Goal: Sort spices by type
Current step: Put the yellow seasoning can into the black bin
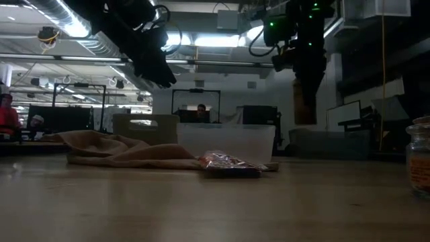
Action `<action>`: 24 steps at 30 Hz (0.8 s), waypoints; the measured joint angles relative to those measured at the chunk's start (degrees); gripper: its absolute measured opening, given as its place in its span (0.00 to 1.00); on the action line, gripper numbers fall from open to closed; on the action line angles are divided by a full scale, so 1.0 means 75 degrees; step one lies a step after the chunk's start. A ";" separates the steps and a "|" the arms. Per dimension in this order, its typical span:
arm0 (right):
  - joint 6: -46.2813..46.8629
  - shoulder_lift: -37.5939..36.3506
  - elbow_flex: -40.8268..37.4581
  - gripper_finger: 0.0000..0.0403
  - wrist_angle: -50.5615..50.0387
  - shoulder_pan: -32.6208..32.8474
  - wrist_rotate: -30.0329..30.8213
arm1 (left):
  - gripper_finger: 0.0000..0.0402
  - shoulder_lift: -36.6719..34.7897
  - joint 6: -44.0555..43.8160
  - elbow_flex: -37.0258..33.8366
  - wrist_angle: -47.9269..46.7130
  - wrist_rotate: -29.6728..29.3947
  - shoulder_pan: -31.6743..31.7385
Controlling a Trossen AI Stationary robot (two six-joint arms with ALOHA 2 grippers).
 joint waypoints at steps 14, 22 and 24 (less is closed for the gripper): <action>-0.1136 0.0004 0.0185 0.52 0.0552 -0.2950 0.0064 | 0.59 0.0000 -0.0001 0.0000 0.0000 0.0003 0.0001; -0.1154 0.0562 0.0188 0.52 0.1273 -0.3810 -0.0663 | 0.59 0.0000 -0.0001 0.0000 0.0003 0.0003 -0.0002; -0.1157 0.0818 0.0188 0.52 0.1341 -0.3842 -0.0734 | 0.59 0.0000 -0.0001 0.0000 0.0000 0.0003 -0.0002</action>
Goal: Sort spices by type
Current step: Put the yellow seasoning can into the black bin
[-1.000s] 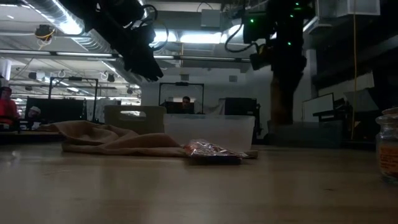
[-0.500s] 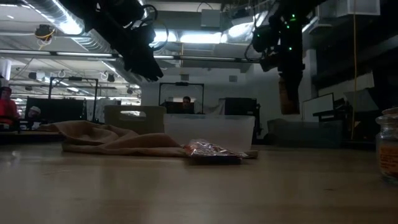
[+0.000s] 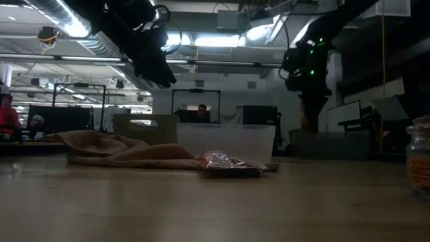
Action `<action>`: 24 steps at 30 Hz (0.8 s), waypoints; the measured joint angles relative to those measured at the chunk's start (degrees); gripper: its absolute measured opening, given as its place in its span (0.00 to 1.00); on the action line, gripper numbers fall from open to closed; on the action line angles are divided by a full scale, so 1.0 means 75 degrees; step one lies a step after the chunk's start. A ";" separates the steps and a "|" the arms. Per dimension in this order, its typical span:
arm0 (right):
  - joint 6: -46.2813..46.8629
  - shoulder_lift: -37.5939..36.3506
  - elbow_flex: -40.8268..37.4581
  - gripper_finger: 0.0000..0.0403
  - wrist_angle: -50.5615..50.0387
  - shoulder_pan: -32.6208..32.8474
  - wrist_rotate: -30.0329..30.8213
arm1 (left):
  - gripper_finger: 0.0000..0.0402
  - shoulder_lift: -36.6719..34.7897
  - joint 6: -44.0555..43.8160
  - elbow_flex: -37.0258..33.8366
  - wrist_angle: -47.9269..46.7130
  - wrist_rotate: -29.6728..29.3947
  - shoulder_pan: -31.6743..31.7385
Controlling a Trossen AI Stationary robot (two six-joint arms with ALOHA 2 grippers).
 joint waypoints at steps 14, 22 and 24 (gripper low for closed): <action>-0.0182 0.1422 0.0006 0.52 0.0606 0.0010 0.0000 | 0.59 0.0000 0.0001 0.0000 0.0000 0.0000 0.0001; -0.0172 0.1496 -0.0005 0.64 0.0582 0.0019 0.0210 | 0.59 0.0000 0.0001 0.0000 0.0001 -0.0001 0.0000; -0.0169 0.1496 -0.0009 0.68 0.0570 0.0016 0.0220 | 0.59 0.0000 0.0001 0.0000 0.0000 0.0000 0.0000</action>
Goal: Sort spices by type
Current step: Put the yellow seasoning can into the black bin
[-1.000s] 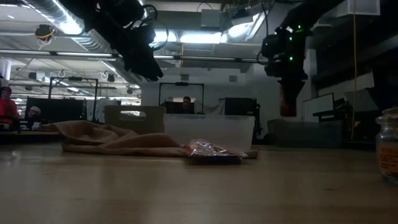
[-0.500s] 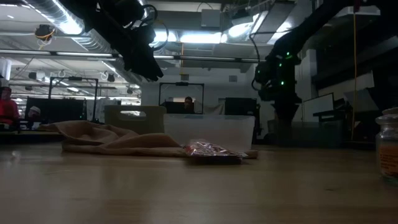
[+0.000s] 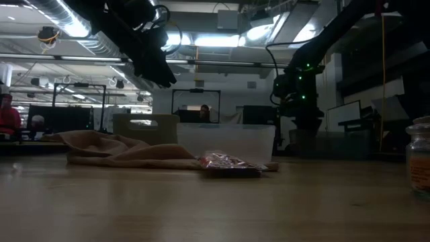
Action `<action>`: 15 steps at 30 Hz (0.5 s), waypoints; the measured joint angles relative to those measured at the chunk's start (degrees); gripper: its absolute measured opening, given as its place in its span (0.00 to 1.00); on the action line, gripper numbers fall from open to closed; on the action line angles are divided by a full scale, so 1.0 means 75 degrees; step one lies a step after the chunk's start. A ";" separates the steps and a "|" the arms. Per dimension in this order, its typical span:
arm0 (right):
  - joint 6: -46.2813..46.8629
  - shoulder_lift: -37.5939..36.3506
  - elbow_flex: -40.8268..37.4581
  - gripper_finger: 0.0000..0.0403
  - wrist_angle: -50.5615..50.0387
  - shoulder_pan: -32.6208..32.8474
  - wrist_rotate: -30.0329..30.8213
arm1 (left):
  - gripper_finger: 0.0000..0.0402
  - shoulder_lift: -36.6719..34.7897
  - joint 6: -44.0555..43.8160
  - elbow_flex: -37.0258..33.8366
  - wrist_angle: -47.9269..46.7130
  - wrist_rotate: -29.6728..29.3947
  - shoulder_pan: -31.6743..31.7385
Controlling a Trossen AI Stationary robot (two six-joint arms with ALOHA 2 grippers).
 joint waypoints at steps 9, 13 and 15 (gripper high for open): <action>-0.0002 0.0000 0.0310 0.76 -0.1204 0.0000 0.0071 | 0.59 0.0000 -0.0001 0.0000 0.0001 0.0000 0.0003; 0.0006 -0.0006 0.0661 0.76 -0.1864 0.0000 0.0206 | 0.59 0.0000 -0.0024 0.0000 0.0000 0.0000 0.0001; 0.0014 -0.0006 0.0831 0.76 -0.2081 0.0000 0.0333 | 0.59 0.0000 -0.0024 0.0000 0.0002 0.0000 0.0002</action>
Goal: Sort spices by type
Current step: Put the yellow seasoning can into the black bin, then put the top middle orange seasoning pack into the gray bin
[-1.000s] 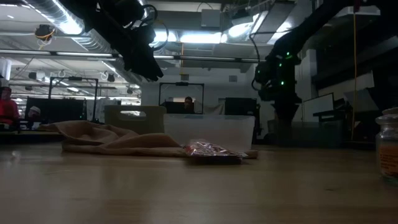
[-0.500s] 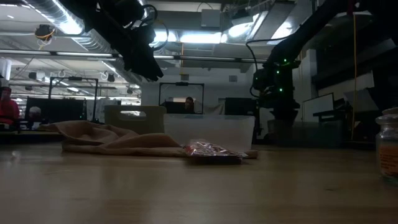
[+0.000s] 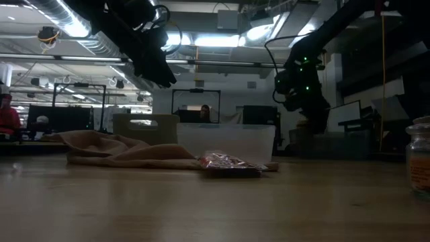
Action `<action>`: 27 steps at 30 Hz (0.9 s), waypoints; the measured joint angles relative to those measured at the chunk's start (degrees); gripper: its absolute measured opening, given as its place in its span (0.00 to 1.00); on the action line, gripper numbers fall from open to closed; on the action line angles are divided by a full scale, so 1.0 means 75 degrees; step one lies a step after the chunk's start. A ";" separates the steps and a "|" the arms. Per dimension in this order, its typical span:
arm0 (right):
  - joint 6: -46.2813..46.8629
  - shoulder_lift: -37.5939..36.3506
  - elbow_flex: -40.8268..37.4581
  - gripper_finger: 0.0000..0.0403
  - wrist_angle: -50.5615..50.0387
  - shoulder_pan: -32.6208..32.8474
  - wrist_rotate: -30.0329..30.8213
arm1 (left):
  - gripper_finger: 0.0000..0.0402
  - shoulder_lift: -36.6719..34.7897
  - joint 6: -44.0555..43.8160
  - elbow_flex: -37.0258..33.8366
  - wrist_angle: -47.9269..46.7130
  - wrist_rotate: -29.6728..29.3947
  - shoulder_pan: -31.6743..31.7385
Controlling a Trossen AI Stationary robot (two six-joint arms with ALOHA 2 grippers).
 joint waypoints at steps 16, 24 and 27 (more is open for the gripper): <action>0.0490 -0.0722 0.0719 0.76 -0.1944 0.0064 0.0014 | 0.59 0.0000 0.0050 0.0000 -0.0047 -0.0001 0.0001; 0.1028 -0.2332 0.0719 0.76 -0.1939 0.0813 -0.0395 | 0.59 -0.0531 -0.0290 -0.0888 0.0177 0.0000 -0.0042; 0.1404 -0.2879 0.0719 0.76 -0.1983 0.1286 -0.0788 | 0.59 -0.1202 -0.0488 -0.1613 0.0562 0.0005 -0.0042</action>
